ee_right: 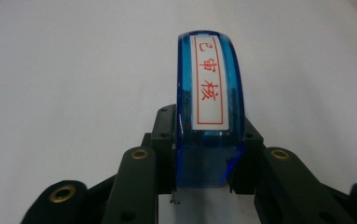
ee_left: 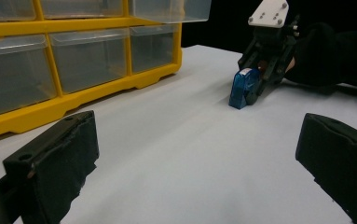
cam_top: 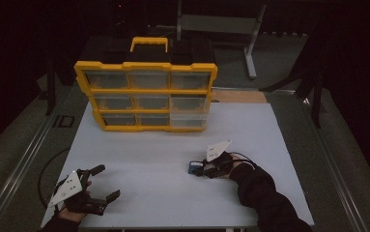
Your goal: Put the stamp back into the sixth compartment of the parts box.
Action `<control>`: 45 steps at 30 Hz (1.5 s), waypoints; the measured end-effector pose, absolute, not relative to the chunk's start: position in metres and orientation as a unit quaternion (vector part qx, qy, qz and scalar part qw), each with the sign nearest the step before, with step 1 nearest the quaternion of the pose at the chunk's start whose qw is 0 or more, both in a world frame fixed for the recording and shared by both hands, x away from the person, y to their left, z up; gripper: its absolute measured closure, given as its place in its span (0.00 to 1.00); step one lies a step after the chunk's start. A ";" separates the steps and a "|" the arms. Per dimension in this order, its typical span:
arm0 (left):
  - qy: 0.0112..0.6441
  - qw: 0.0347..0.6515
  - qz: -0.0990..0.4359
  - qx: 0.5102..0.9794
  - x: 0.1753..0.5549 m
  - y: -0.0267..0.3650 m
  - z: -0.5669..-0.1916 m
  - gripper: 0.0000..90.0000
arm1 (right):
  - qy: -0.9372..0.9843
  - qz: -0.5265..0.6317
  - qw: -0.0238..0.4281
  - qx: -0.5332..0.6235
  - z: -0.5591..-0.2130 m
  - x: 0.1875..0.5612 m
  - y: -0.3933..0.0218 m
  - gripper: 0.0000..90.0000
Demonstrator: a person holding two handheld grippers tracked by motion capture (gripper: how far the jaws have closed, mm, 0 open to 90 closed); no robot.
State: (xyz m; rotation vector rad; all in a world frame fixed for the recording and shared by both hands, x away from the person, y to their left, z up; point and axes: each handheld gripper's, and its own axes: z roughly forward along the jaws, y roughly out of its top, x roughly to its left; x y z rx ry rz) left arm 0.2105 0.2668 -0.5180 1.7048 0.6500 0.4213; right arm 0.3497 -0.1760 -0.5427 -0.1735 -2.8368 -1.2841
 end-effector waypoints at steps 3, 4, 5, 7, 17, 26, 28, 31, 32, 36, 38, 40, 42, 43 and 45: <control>0.279 0.592 0.179 0.735 0.210 0.266 -0.518 0.00 | -0.911 -0.408 0.014 -0.059 -0.540 0.350 -0.176 0.77; 0.279 0.592 0.179 0.735 0.210 0.266 -0.518 0.00 | -0.911 -0.409 0.014 -0.059 -0.539 0.351 -0.176 0.77; 0.278 0.591 0.179 0.735 0.210 0.266 -0.518 0.00 | -0.910 -0.410 0.014 -0.059 -0.538 0.351 -0.177 0.77; 0.278 0.591 0.179 0.736 0.210 0.266 -0.518 0.01 | -0.910 -0.411 0.015 -0.059 -0.534 0.350 -0.177 0.77; 0.277 0.595 0.176 0.733 0.210 0.266 -0.518 0.01 | -0.910 -0.410 0.022 -0.052 -0.513 0.348 -0.181 0.77; 0.279 0.594 0.176 0.734 0.210 0.266 -0.518 0.01 | -0.907 -0.417 0.024 -0.051 -0.486 0.346 -0.186 0.77; 0.280 0.593 0.176 0.734 0.210 0.266 -0.518 0.00 | -0.907 -0.417 0.022 -0.049 -0.482 0.345 -0.187 0.77; 0.281 0.593 0.175 0.734 0.211 0.266 -0.518 0.00 | -0.908 -0.417 0.019 -0.046 -0.476 0.344 -0.187 0.77; 0.281 0.593 0.176 0.733 0.211 0.266 -0.518 0.00 | -0.907 -0.418 0.018 -0.045 -0.474 0.344 -0.187 0.77; 0.281 0.594 0.176 0.733 0.210 0.266 -0.518 0.00 | -0.907 -0.418 0.018 -0.046 -0.465 0.344 -0.189 0.77; 0.281 0.594 0.176 0.733 0.210 0.266 -0.518 0.01 | -0.907 -0.417 0.014 -0.046 -0.460 0.344 -0.190 0.77; 0.281 0.594 0.176 0.733 0.210 0.266 -0.518 0.00 | -0.907 -0.419 0.013 -0.047 -0.457 0.345 -0.191 0.77; 0.280 0.594 0.176 0.733 0.211 0.266 -0.518 0.01 | -0.907 -0.419 0.008 -0.045 -0.449 0.344 -0.192 0.77; 0.281 0.593 0.176 0.734 0.211 0.266 -0.518 0.00 | -0.907 -0.418 0.008 -0.046 -0.448 0.344 -0.192 0.77; 0.281 0.594 0.176 0.733 0.211 0.266 -0.518 0.00 | -0.907 -0.418 0.006 -0.046 -0.442 0.344 -0.193 0.77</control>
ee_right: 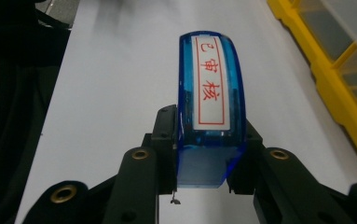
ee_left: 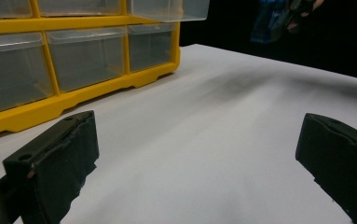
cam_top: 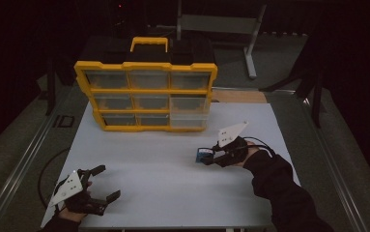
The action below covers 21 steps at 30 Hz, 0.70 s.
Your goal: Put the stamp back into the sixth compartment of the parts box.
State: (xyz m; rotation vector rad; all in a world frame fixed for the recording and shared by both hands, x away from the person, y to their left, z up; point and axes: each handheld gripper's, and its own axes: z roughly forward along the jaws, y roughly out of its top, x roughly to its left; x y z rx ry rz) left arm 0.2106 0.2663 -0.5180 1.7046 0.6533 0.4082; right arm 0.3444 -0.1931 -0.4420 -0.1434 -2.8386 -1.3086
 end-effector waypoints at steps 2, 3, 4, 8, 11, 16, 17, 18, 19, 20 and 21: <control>0.281 0.594 0.176 0.733 0.211 0.266 -0.518 0.00 | -0.907 -0.420 0.005 -0.046 -0.436 0.345 -0.194 0.77; 0.281 0.594 0.175 0.733 0.211 0.266 -0.518 0.00 | -0.906 -0.420 0.002 -0.045 -0.433 0.345 -0.195 0.77; 0.281 0.593 0.176 0.734 0.211 0.266 -0.518 0.01 | -0.906 -0.421 0.003 -0.046 -0.430 0.345 -0.195 0.77; 0.281 0.594 0.175 0.734 0.211 0.266 -0.518 0.01 | -0.904 -0.425 0.001 -0.046 -0.422 0.345 -0.196 0.77; 0.281 0.593 0.175 0.734 0.211 0.266 -0.518 0.00 | -0.905 -0.422 -0.004 -0.045 -0.410 0.346 -0.196 0.77; 0.281 0.593 0.175 0.734 0.211 0.266 -0.518 0.00 | -0.906 -0.422 -0.007 -0.045 -0.397 0.348 -0.195 0.77; 0.281 0.593 0.176 0.734 0.211 0.266 -0.518 0.01 | -0.906 -0.422 -0.010 -0.043 -0.394 0.348 -0.194 0.77; 0.282 0.593 0.176 0.733 0.211 0.266 -0.518 0.00 | -0.906 -0.420 -0.012 -0.042 -0.391 0.349 -0.194 0.77; 0.282 0.593 0.176 0.733 0.211 0.266 -0.518 0.01 | -0.906 -0.420 -0.012 -0.042 -0.391 0.349 -0.194 0.77; 0.283 0.594 0.180 0.731 0.211 0.267 -0.518 0.01 | -0.906 -0.420 -0.012 -0.041 -0.389 0.349 -0.193 0.77; 0.285 0.595 0.181 0.729 0.211 0.268 -0.518 0.00 | -0.906 -0.422 -0.014 -0.040 -0.383 0.351 -0.193 0.77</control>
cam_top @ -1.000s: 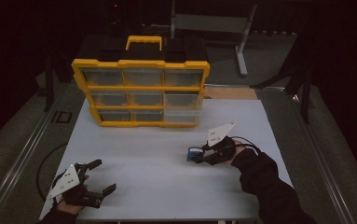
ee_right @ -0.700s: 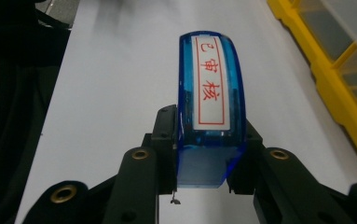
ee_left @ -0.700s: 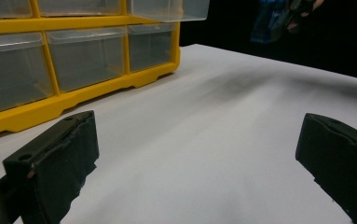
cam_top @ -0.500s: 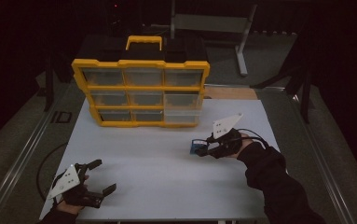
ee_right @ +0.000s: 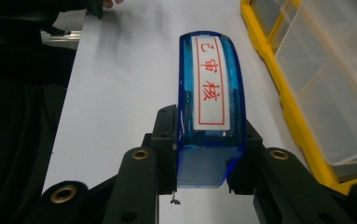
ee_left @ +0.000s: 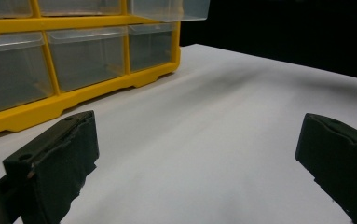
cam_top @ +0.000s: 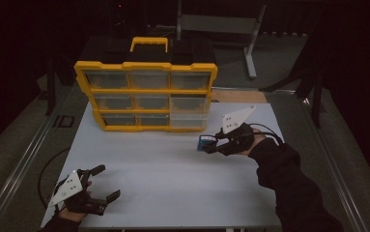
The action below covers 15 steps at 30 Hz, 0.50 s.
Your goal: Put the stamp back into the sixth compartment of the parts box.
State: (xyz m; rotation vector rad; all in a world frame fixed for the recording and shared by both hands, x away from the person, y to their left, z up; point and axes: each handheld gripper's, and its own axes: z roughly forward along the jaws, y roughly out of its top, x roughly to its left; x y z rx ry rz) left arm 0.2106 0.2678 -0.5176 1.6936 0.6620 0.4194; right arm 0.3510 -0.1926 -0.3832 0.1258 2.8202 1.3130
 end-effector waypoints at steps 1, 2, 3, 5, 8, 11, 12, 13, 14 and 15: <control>0.285 0.597 0.180 0.728 0.211 0.268 -0.518 0.01 | 0.906 0.422 0.016 0.040 -0.380 0.352 -0.192 0.77; 0.286 0.597 0.179 0.728 0.211 0.268 -0.518 0.01 | 0.905 0.422 0.018 0.040 -0.377 0.353 -0.192 0.77; 0.285 0.597 0.178 0.729 0.211 0.268 -0.518 0.00 | 0.905 0.423 0.019 0.041 -0.374 0.354 -0.192 0.77; 0.283 0.595 0.178 0.731 0.211 0.267 -0.518 0.01 | 0.905 0.422 0.019 0.041 -0.371 0.355 -0.191 0.77; 0.282 0.599 0.181 0.728 0.210 0.268 -0.517 0.00 | 0.904 0.425 0.027 0.043 -0.361 0.359 -0.191 0.77; 0.284 0.598 0.179 0.727 0.210 0.269 -0.517 0.00 | 0.903 0.427 0.030 0.046 -0.357 0.363 -0.191 0.77; 0.284 0.599 0.178 0.728 0.210 0.268 -0.517 0.00 | 0.903 0.425 0.033 0.047 -0.354 0.366 -0.190 0.77; 0.283 0.598 0.176 0.729 0.210 0.268 -0.517 0.00 | 0.903 0.426 0.033 0.048 -0.352 0.367 -0.190 0.77; 0.282 0.597 0.176 0.730 0.210 0.268 -0.517 0.00 | 0.902 0.427 0.035 0.048 -0.350 0.369 -0.190 0.77; 0.283 0.597 0.175 0.730 0.211 0.267 -0.518 0.00 | 0.903 0.426 0.037 0.049 -0.348 0.370 -0.189 0.77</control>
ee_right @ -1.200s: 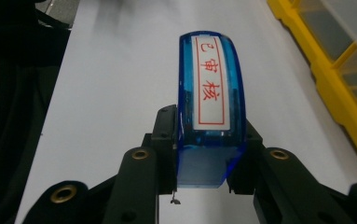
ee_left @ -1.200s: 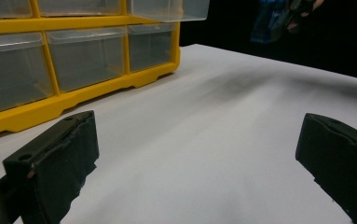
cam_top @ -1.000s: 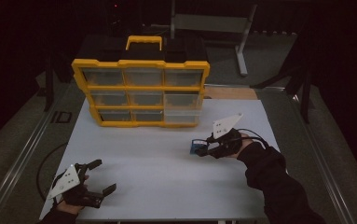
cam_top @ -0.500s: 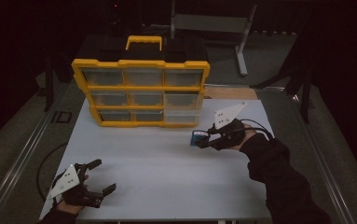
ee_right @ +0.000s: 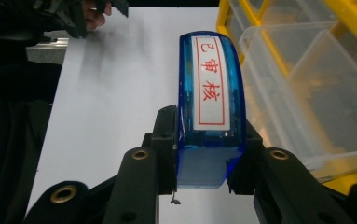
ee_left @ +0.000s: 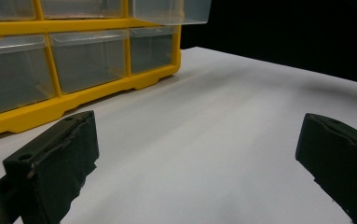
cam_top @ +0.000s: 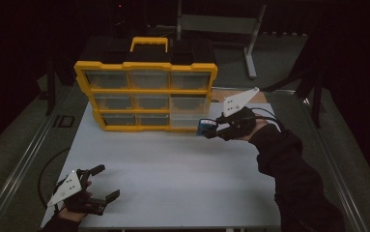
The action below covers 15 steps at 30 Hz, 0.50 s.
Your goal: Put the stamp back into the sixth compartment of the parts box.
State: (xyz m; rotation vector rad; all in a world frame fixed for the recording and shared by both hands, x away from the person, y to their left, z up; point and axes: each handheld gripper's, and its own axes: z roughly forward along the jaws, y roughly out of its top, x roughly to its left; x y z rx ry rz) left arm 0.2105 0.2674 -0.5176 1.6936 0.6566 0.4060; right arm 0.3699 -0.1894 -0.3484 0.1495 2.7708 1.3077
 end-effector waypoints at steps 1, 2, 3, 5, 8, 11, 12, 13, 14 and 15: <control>0.285 0.598 0.175 0.729 0.211 0.267 -0.517 0.00 | 0.903 0.426 0.038 0.050 -0.347 0.371 -0.189 0.77; 0.286 0.599 0.176 0.727 0.210 0.268 -0.517 0.01 | 0.903 0.425 0.039 0.049 -0.345 0.372 -0.188 0.77; 0.286 0.601 0.176 0.725 0.210 0.268 -0.517 0.01 | 0.902 0.426 0.041 0.049 -0.343 0.373 -0.187 0.77; 0.286 0.600 0.178 0.725 0.210 0.268 -0.516 0.01 | 0.901 0.428 0.044 0.048 -0.338 0.375 -0.186 0.77; 0.287 0.598 0.178 0.727 0.210 0.268 -0.516 0.01 | 0.901 0.428 0.052 0.048 -0.332 0.379 -0.184 0.77; 0.287 0.597 0.179 0.728 0.210 0.268 -0.517 0.01 | 0.899 0.430 0.057 0.052 -0.326 0.383 -0.183 0.77; 0.286 0.597 0.179 0.728 0.210 0.268 -0.517 0.01 | 0.899 0.431 0.058 0.053 -0.323 0.384 -0.182 0.77; 0.286 0.597 0.180 0.727 0.210 0.268 -0.517 0.01 | 0.897 0.435 0.058 0.053 -0.321 0.385 -0.182 0.77; 0.287 0.599 0.179 0.726 0.210 0.268 -0.516 0.01 | 0.896 0.437 0.058 0.053 -0.319 0.386 -0.182 0.77; 0.286 0.600 0.180 0.725 0.210 0.268 -0.516 0.01 | 0.895 0.438 0.061 0.053 -0.317 0.387 -0.181 0.77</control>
